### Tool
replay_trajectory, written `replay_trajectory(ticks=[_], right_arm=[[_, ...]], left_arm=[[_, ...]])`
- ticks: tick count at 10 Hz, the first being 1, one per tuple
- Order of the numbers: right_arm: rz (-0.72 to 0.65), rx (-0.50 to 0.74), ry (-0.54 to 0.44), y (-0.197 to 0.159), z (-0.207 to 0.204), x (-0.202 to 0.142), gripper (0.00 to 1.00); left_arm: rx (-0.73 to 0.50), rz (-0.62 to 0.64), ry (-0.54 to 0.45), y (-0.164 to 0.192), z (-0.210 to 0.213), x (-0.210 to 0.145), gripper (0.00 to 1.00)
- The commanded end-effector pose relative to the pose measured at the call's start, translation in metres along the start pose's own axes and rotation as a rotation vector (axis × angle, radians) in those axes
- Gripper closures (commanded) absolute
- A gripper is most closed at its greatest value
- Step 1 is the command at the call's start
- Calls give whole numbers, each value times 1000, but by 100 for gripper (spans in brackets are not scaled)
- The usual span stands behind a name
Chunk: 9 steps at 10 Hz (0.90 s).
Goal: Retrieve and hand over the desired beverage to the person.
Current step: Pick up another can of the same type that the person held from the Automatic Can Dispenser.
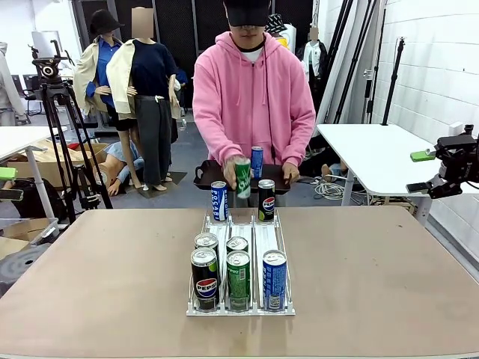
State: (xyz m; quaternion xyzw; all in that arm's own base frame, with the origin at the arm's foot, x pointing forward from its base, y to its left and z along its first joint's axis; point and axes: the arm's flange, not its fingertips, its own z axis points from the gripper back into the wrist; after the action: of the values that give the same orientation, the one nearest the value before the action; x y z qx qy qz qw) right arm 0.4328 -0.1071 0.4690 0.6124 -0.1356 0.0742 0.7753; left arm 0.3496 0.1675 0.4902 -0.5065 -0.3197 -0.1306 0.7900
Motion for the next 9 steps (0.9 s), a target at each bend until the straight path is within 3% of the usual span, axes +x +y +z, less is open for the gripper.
replay_trajectory(ticks=[1, 9], right_arm=[[-1, -3, -10, -2, -1, 0, 0], [-1, -3, -10, -2, -1, 0, 0]], left_arm=[[-16, -3, -11, -1, 1, 0, 0], [-16, -3, -11, -1, 1, 0, 0]])
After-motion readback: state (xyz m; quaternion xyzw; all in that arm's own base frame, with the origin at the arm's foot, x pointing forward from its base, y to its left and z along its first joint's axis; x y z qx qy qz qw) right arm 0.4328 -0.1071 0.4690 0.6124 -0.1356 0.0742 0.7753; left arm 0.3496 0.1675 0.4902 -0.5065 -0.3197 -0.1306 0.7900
